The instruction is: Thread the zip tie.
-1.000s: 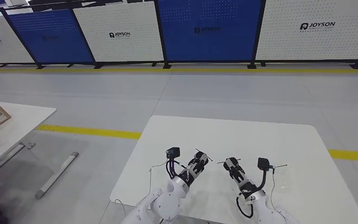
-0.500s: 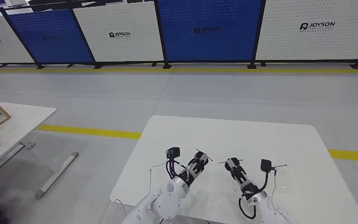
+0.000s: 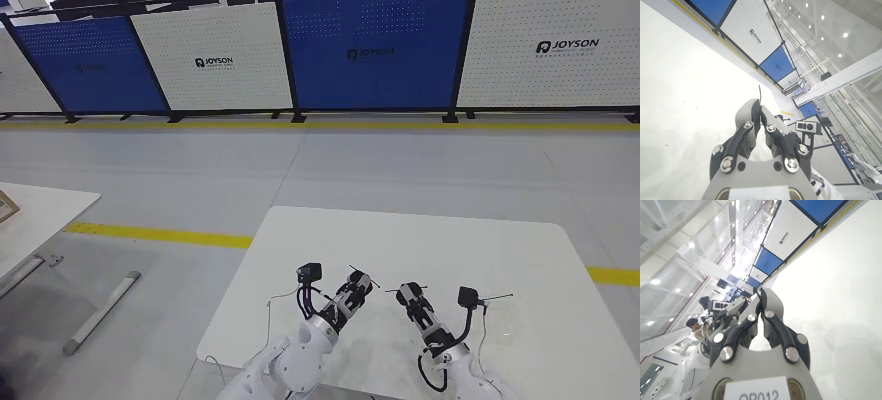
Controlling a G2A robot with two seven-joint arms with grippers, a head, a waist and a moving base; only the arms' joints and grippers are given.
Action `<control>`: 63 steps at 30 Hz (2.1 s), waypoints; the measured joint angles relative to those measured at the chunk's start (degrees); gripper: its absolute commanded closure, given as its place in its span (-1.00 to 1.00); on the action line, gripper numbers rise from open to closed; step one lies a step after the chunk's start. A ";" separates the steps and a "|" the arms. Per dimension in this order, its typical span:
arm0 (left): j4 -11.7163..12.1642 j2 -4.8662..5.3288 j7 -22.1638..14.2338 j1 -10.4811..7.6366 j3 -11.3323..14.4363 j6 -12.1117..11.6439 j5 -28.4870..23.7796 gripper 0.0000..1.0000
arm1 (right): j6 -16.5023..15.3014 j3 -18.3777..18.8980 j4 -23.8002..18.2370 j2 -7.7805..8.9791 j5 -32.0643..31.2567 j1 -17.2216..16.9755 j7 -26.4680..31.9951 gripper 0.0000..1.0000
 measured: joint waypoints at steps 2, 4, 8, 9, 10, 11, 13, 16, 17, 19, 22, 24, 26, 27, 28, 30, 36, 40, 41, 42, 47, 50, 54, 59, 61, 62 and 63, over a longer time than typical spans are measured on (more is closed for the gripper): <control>0.00 0.00 0.00 0.00 0.00 0.00 0.00 1.00 | 0.32 0.25 -0.07 -0.28 0.16 -0.04 0.78 1.00; 0.00 0.00 0.00 0.00 0.00 0.00 0.00 1.00 | 0.87 0.29 0.18 -0.74 0.05 0.18 1.19 1.00; 0.00 0.00 0.00 0.00 0.00 0.00 0.00 1.00 | 1.98 0.25 0.62 -1.71 -0.87 0.41 -0.16 1.00; 0.00 0.00 0.00 0.00 0.00 0.00 0.00 1.00 | 2.36 0.17 0.77 -2.02 -0.99 0.37 -0.60 1.00; 0.00 0.00 0.00 0.00 0.00 0.00 0.00 1.00 | 2.56 0.14 0.86 -2.23 -0.84 0.34 -0.68 1.00; 0.00 0.00 0.00 0.00 0.00 0.00 0.00 1.00 | 2.64 0.13 0.91 -2.34 -0.68 0.33 -0.67 1.00; 0.00 0.00 0.00 0.00 0.00 0.00 0.00 1.00 | 2.66 0.13 0.93 -2.38 -0.57 0.32 -0.59 1.00; 0.00 0.00 0.00 0.00 0.00 0.00 0.00 1.00 | 2.64 0.15 0.92 -2.36 -0.57 0.31 -0.58 1.00; 0.00 0.00 0.00 0.00 0.00 0.00 0.00 1.00 | 2.69 0.25 0.88 -2.37 -0.58 0.24 -0.51 1.00; 0.00 0.00 0.00 0.00 0.00 0.00 0.00 1.00 | 2.98 0.88 0.75 -2.49 -0.60 -0.09 -0.16 1.00; 0.00 0.00 0.00 0.00 0.00 0.00 0.00 1.00 | 3.02 1.87 0.55 -2.72 -0.49 -0.57 0.46 1.00; 0.00 0.00 0.00 0.00 0.00 0.00 0.00 1.00 | 2.82 2.52 0.37 -2.85 -0.51 -0.95 0.85 1.00; 0.00 0.00 0.00 0.00 0.00 0.00 0.00 1.00 | 2.68 3.08 0.19 -2.95 -0.63 -1.32 1.14 1.00; 0.00 0.00 0.00 0.00 0.00 0.00 0.00 1.00 | 2.57 3.46 0.03 -3.01 -0.70 -1.59 1.34 1.00; 0.00 0.00 0.00 0.00 0.00 0.00 0.00 1.00 | 2.46 3.71 -0.08 -3.05 -0.70 -1.80 1.60 1.00; 0.00 0.00 0.00 0.00 0.00 0.00 0.00 1.00 | 2.31 4.26 -0.23 -3.15 -0.57 -2.15 2.59 1.00; 0.00 0.00 0.00 0.00 0.00 0.00 0.00 1.00 | 3.19 4.87 -0.19 -3.84 -0.73 -2.25 4.59 1.00; 0.00 0.00 0.00 0.00 0.00 0.00 0.00 1.00 | 3.50 4.92 0.33 -4.45 -1.00 -1.97 5.04 1.00; 0.00 0.00 0.00 0.00 0.00 0.00 0.00 1.00 | 3.51 4.94 0.45 -4.59 -1.08 -1.93 5.07 1.00; 0.00 0.00 0.00 0.00 0.00 0.00 0.00 1.00 | 3.50 5.00 0.59 -4.76 -1.19 -1.91 5.07 1.00; 0.00 0.00 0.00 0.00 0.00 0.00 0.00 1.00 | 2.85 5.66 0.76 -5.27 -1.70 -2.42 4.59 1.00; 0.00 0.00 0.00 0.00 0.00 0.00 0.00 1.00 | 2.61 6.27 0.80 -5.49 -1.87 -2.87 4.71 1.00; 0.00 0.00 0.00 0.00 0.00 0.00 0.00 1.00 | 2.25 7.25 0.71 -5.73 -2.26 -3.56 4.75 1.00; 0.00 0.00 0.00 0.00 0.00 0.00 0.00 1.00 | 2.36 8.06 0.50 -6.03 -2.81 -4.08 5.51 1.00; 0.00 0.00 0.00 0.00 0.00 0.00 0.00 1.00 | 2.56 8.22 0.56 -6.23 -2.95 -4.08 5.94 1.00; 0.00 0.00 0.00 0.00 0.00 0.00 0.00 1.00 | 2.57 8.29 0.62 -6.33 -2.95 -4.07 6.10 1.00; 0.00 0.00 0.00 0.00 0.00 0.00 0.00 1.00 | 2.56 8.39 0.73 -6.45 -2.95 -4.03 6.29 1.00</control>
